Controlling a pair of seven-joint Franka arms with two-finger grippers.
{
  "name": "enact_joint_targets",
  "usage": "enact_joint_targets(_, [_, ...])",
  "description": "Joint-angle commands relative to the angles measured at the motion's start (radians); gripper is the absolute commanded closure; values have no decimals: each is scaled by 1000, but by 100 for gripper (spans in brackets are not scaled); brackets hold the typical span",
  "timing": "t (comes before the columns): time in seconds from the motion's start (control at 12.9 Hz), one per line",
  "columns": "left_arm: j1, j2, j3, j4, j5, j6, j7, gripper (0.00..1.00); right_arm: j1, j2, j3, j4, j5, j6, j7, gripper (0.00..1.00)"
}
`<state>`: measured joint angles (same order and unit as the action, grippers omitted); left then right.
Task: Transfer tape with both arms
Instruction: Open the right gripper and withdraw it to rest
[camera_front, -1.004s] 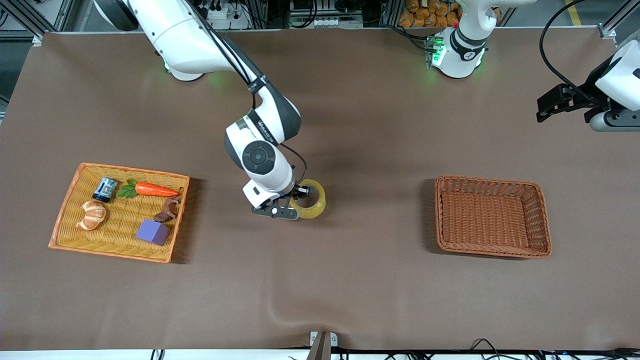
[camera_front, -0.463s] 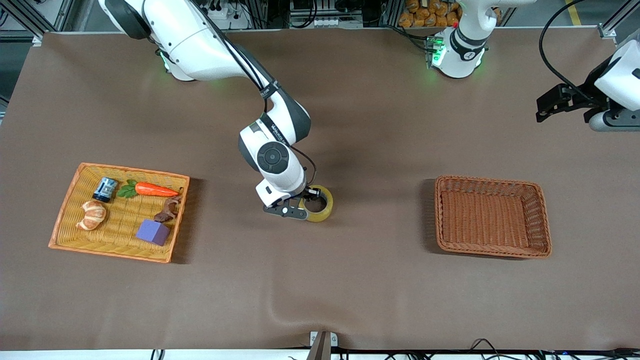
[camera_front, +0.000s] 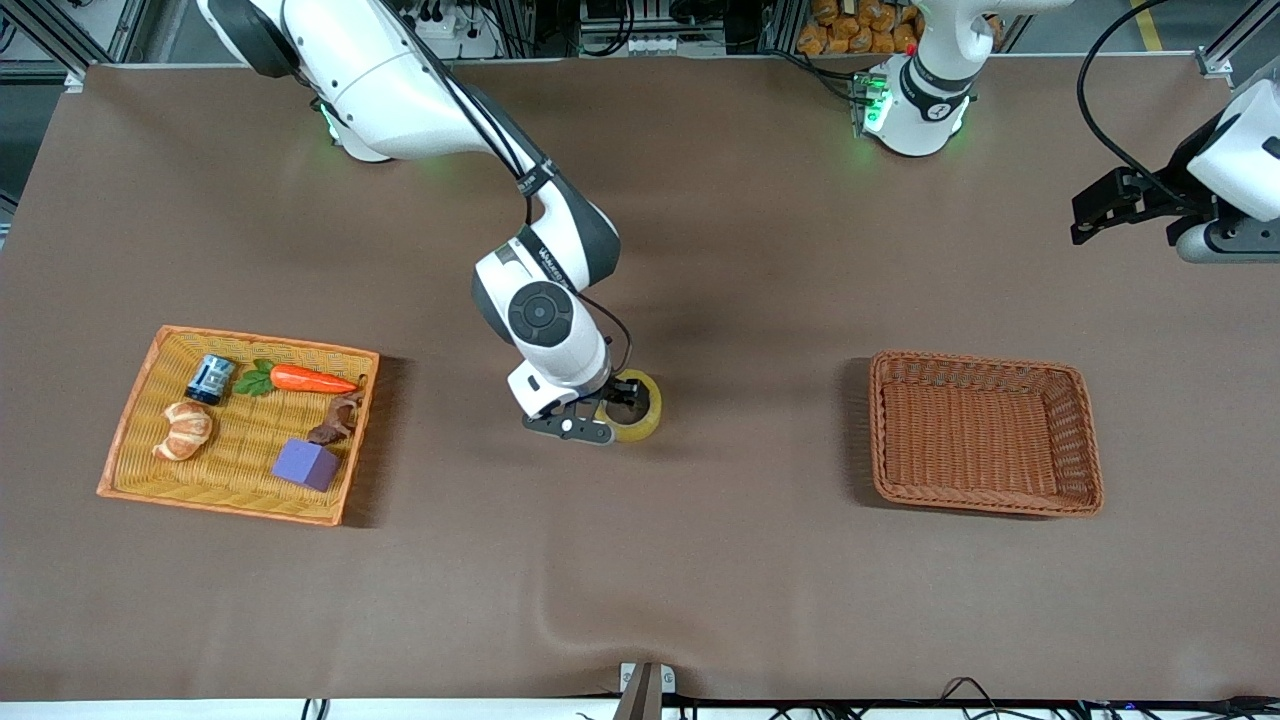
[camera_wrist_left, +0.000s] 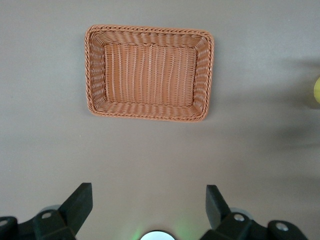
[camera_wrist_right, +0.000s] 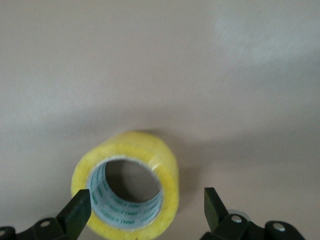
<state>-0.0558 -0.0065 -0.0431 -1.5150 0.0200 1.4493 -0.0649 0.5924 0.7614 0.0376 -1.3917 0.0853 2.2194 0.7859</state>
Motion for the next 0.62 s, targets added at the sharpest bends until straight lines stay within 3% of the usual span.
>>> enact_joint_targets(0.0, [-4, 3, -1, 13, 0, -6, 1, 0, -74, -57, 7, -9, 14, -70, -94, 0])
enact_joint_targets(0.54, [-4, 16, -3, 12, -2, -6, -1, 0, -308, -237, 7, -72, 16, -315, -321, 0])
